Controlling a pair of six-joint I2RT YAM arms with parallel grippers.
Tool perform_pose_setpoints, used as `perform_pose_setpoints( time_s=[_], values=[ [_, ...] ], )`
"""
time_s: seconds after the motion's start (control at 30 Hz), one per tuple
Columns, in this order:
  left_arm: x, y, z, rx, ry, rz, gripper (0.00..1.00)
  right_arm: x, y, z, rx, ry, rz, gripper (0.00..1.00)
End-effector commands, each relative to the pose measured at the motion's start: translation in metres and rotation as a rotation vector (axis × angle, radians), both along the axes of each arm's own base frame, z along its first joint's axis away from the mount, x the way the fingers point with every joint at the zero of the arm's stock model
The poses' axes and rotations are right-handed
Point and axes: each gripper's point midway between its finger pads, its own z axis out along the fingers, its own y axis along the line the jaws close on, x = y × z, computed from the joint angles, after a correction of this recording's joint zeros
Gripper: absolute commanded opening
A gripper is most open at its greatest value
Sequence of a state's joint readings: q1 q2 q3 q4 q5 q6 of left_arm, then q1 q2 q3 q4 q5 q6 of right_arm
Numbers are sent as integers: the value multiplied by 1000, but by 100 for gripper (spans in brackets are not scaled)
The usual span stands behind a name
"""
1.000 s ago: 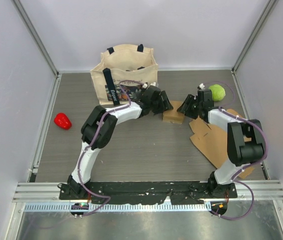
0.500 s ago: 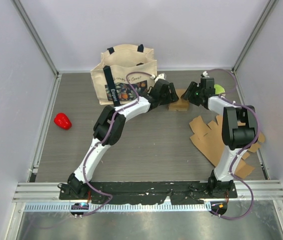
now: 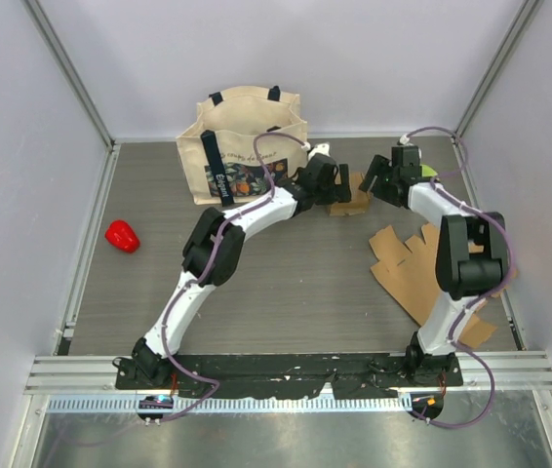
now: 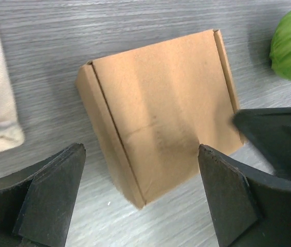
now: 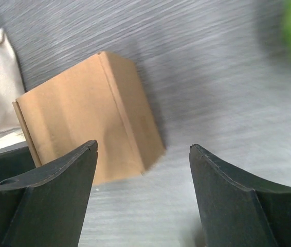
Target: Fold the paper box
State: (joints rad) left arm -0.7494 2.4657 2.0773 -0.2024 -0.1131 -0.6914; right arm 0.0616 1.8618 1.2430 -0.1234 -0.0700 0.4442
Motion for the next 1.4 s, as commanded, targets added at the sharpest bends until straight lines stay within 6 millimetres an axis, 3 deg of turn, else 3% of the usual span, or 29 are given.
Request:
perform_pose_setpoints(
  time_s=[0.0,0.03,0.07,0.13,0.2,0.23,0.3,0.33,0.37,0.4,0.43,0.47,0.57,0.63,0.73,0.77,0.83,0.87,0.9,0.97,1.03,1.07,1.23,1.37],
  values=[
    [-11,28,89,22,-96,6,95,-32,-67,83,-244,-73,-259,77],
    [-17,32,94,24,-100,11,95,-49,-72,79,-267,-12,-279,77],
    [-23,35,104,21,-105,10,95,-60,-74,88,-271,-11,-287,77],
    [-40,50,124,14,-112,13,94,-88,-71,71,-270,86,-251,77],
    [-54,57,126,8,-101,-9,93,-115,-64,54,-273,153,-193,77],
    [-64,61,151,-22,-127,-26,92,-131,-61,45,-299,213,-153,77],
    [-87,62,152,-49,-96,-92,89,-151,-55,36,-396,296,-88,77],
    [-100,65,176,-92,-122,-118,88,-172,-46,33,-508,367,-15,77],
    [-111,64,185,-125,-134,-145,87,-180,-40,31,-550,398,17,77],
    [-127,68,171,-119,-98,-179,86,-186,-35,28,-585,427,37,77],
    [-140,75,193,-156,-125,-193,86,-197,-19,24,-602,449,75,77],
    [-152,81,179,-147,-101,-205,85,-202,-11,19,-588,468,96,77],
    [-191,98,185,-172,-104,-246,85,-208,0,3,-599,492,102,73],
    [-210,107,187,-180,-114,-264,85,-209,4,-8,-623,504,107,59],
    [-244,123,178,-178,-102,-291,84,-212,15,-23,-623,515,137,56],
    [-257,128,163,-159,-75,-300,84,-214,16,-30,-647,534,144,56],
    [-270,139,166,-175,-73,-298,84,-216,11,-34,-698,545,129,56],
    [-277,145,154,-153,-49,-299,84,-218,11,-40,-711,561,134,56],
    [-283,151,161,-166,-66,-298,84,-219,10,-43,-713,564,130,56],
    [-287,163,152,-133,-56,-284,84,-222,5,-50,-742,581,120,53],
    [-290,172,155,-121,-77,-277,84,-223,-3,-50,-789,583,97,49],
    [-294,177,150,-101,-62,-278,84,-224,-6,-50,-806,584,90,42],
    [-293,189,146,-66,-74,-243,84,-217,-2,-38,-854,512,60,26],
    [-293,192,144,-60,-72,-233,84,-214,1,-32,-860,474,56,2]
  ],
)
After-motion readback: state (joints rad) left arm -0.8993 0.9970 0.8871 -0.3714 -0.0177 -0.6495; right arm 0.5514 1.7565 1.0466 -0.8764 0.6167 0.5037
